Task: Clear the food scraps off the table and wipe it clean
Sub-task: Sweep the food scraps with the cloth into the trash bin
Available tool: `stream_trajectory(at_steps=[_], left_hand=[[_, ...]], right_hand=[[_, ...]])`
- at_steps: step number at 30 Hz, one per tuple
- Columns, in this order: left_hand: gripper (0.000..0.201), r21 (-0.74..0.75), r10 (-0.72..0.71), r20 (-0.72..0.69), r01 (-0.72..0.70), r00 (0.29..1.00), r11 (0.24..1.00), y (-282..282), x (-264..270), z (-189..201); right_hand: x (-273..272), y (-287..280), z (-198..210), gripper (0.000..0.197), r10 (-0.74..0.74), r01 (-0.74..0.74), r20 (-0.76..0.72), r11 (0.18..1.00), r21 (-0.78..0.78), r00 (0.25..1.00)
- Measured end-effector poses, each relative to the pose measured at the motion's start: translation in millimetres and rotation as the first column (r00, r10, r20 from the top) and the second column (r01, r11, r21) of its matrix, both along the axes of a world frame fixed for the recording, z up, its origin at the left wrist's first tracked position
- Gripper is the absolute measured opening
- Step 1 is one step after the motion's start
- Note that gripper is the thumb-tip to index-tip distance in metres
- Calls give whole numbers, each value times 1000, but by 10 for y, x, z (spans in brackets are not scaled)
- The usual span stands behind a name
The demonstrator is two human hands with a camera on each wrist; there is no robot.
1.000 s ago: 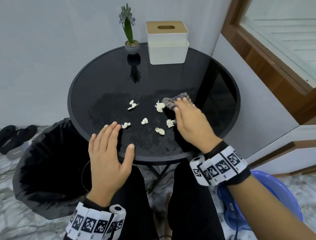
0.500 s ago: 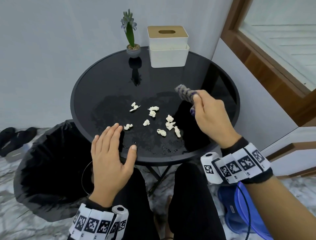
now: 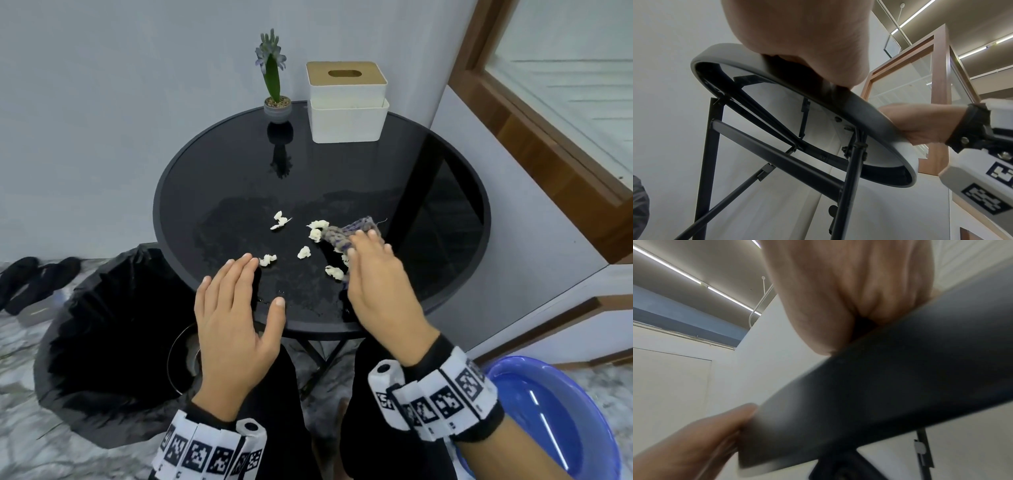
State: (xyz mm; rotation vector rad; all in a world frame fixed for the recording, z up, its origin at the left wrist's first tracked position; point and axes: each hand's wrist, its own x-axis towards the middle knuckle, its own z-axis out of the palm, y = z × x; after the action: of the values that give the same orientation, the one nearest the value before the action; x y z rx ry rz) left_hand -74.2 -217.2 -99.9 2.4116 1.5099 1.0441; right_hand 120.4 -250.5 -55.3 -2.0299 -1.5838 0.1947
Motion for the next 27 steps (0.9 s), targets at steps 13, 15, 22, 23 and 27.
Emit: stream_trajectory(at_steps=[13, 15, 22, 23, 27], left_hand=[[60, -15, -7, -6, 7, 1000, 1000, 18, -58, 3], [60, -18, -9, -3, 9, 1000, 1000, 13, -48, -3], [60, -19, -16, 11, 16, 1000, 1000, -2, -30, -16], [60, -20, -17, 13, 18, 1000, 1000, -1, -27, -14], [59, -17, -15, 20, 15, 1000, 1000, -4, -24, -8]], right_hand=[[133, 254, 516, 32, -68, 120, -406, 987, 104, 911], [350, 328, 661, 34, -78, 122, -356, 987, 102, 931], [698, 632, 515, 27, 36, -34, 28, 997, -69, 999], [672, 632, 470, 24, 78, -71, 52, 989, -129, 996], [580, 694, 437, 24, 179, -144, 111, 952, -269, 978]])
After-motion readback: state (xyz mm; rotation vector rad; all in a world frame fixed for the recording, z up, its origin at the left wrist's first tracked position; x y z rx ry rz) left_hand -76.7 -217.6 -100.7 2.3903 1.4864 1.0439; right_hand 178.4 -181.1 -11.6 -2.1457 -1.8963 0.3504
